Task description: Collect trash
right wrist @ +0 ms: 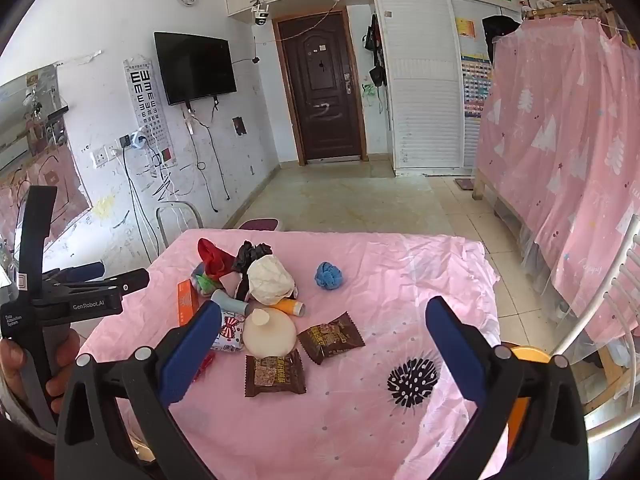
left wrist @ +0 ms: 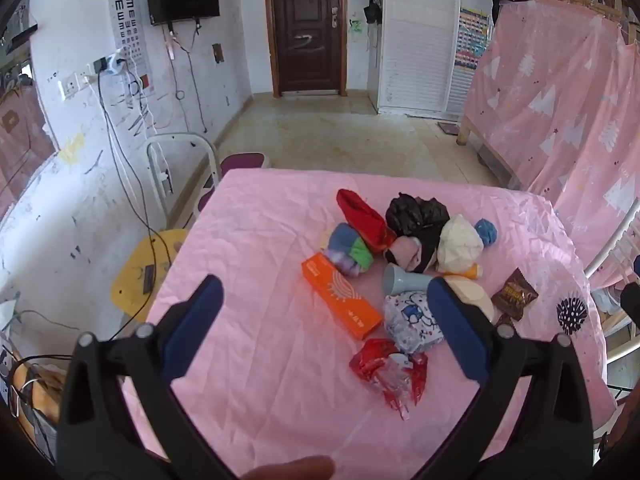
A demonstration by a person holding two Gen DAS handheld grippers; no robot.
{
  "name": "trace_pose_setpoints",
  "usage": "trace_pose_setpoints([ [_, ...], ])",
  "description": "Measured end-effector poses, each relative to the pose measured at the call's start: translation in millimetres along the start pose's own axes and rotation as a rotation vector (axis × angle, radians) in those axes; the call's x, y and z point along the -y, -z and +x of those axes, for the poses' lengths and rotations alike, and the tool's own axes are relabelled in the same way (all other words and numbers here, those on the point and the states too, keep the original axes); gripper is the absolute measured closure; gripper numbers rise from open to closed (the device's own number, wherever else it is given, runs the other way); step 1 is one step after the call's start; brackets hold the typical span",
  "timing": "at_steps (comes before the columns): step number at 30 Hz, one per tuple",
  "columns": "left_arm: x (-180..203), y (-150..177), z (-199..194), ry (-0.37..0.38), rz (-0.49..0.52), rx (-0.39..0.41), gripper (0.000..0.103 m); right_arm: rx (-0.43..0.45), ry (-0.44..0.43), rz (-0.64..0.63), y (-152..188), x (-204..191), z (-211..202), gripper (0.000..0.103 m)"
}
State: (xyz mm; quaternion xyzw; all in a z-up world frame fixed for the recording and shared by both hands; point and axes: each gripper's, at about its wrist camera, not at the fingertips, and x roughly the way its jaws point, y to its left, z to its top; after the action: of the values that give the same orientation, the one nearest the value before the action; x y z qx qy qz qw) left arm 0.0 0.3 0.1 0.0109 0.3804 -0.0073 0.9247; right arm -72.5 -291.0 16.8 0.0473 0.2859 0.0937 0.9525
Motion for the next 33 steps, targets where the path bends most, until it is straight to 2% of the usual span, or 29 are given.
trace_pose_setpoints([
  [15, -3.7, 1.4, -2.0, -0.002, 0.000, 0.007, 0.005, 0.000, -0.011, 0.009, -1.0, 1.8, 2.8, 0.011],
  [27, -31.3, 0.4, 4.1, -0.016, 0.002, 0.003, 0.005, -0.009, -0.010, 0.006, 0.2, 0.4, 7.0, 0.011],
  [29, -5.7, -1.3, 6.3, -0.027, 0.009, 0.001, 0.005, -0.009, -0.013, 0.006, 0.7, 0.0, 8.2, 0.011],
  [33, -6.4, -1.8, 6.5, -0.031, 0.018, 0.004, 0.005, -0.011, -0.015, 0.008, 1.3, 0.0, 9.3, 0.011],
])
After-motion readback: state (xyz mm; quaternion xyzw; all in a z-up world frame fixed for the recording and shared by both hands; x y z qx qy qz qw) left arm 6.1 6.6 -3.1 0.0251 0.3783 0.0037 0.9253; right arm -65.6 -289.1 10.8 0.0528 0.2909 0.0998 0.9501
